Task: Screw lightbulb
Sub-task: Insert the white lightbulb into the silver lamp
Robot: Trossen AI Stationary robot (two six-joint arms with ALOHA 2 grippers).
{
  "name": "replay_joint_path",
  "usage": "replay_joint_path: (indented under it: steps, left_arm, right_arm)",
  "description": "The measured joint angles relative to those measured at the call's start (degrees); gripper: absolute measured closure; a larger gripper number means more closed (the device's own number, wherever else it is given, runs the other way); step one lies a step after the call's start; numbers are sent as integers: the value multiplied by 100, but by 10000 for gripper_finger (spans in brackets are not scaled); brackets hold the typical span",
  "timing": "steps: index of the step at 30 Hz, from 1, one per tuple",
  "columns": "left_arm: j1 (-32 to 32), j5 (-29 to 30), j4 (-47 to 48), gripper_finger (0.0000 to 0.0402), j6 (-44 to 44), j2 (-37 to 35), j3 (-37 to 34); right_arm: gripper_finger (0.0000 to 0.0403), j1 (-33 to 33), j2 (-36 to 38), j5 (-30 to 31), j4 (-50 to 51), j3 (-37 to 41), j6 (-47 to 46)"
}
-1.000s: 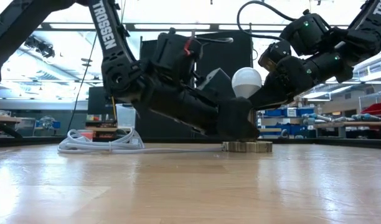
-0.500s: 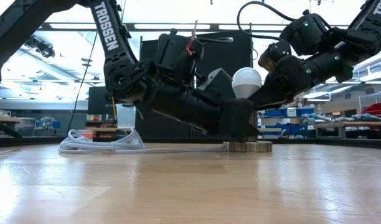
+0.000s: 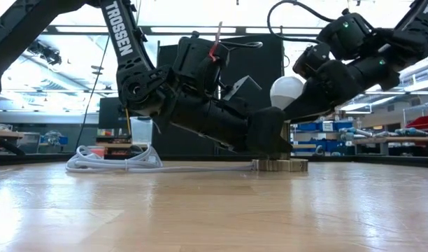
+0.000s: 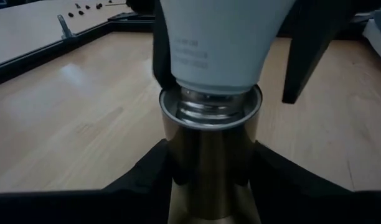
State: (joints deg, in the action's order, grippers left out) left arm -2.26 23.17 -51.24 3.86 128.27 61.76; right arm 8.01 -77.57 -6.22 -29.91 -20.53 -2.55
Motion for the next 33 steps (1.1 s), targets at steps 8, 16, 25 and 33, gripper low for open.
replay_joint_path:
  steps: [8, 16, 25, 33]
  left_arm:
    - [2, 12, 4, 233, 61, -2, 0]
    - [4, 15, 8, 232, 63, -2, 0]
    - [4, 16, 10, 231, 68, -2, 0]
    - [2, 6, 27, 231, 76, -2, -4]
  right_arm:
    - [180, 0, 156, -7, 1746, -841, 244]
    - [181, 42, 161, -7, 2355, -1252, 348]
    - [182, 42, -112, -6, 2285, -1259, 317]
    - [183, -37, -178, 41, 2242, -1270, 314]
